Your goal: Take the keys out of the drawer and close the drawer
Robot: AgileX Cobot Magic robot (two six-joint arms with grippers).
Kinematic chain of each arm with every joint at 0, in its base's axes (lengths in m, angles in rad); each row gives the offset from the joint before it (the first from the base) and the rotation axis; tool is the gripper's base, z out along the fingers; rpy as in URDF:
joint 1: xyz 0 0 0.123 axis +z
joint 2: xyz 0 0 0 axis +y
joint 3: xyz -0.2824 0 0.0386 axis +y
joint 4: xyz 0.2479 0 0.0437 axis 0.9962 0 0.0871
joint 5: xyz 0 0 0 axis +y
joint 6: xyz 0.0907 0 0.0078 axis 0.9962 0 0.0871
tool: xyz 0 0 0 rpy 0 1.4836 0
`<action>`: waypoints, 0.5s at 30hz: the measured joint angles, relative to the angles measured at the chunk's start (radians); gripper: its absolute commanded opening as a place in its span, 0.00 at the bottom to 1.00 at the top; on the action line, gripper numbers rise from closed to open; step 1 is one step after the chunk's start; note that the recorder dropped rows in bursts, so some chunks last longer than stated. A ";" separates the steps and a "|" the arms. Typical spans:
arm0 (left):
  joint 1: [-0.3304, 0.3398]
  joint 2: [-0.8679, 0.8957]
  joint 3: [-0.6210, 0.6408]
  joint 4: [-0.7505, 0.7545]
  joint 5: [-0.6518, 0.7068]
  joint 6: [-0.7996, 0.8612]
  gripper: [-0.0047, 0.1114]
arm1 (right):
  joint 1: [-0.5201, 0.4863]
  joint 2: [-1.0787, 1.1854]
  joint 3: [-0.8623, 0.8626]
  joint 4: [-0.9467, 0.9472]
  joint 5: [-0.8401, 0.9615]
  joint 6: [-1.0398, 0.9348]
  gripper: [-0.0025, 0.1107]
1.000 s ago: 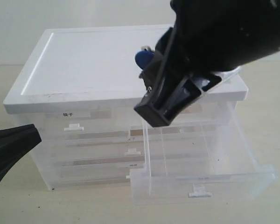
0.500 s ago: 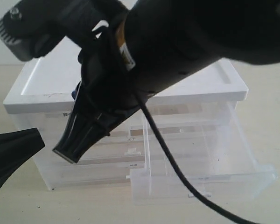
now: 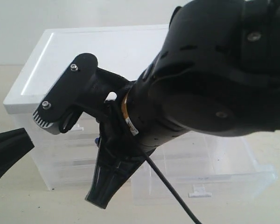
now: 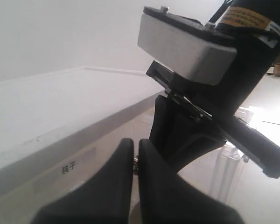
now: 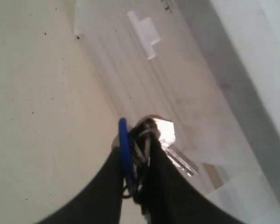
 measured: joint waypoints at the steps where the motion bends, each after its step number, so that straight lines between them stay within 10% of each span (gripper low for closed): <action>1: 0.000 -0.010 0.000 0.000 0.004 -0.008 0.08 | 0.000 0.000 0.000 -0.005 0.002 0.000 0.02; 10: 0.000 -0.039 0.000 0.000 0.044 -0.023 0.08 | -0.001 0.000 0.000 -0.014 -0.006 0.006 0.02; 15: 0.000 -0.039 0.000 0.000 0.045 -0.023 0.08 | -0.001 0.000 0.000 -0.016 -0.011 0.004 0.24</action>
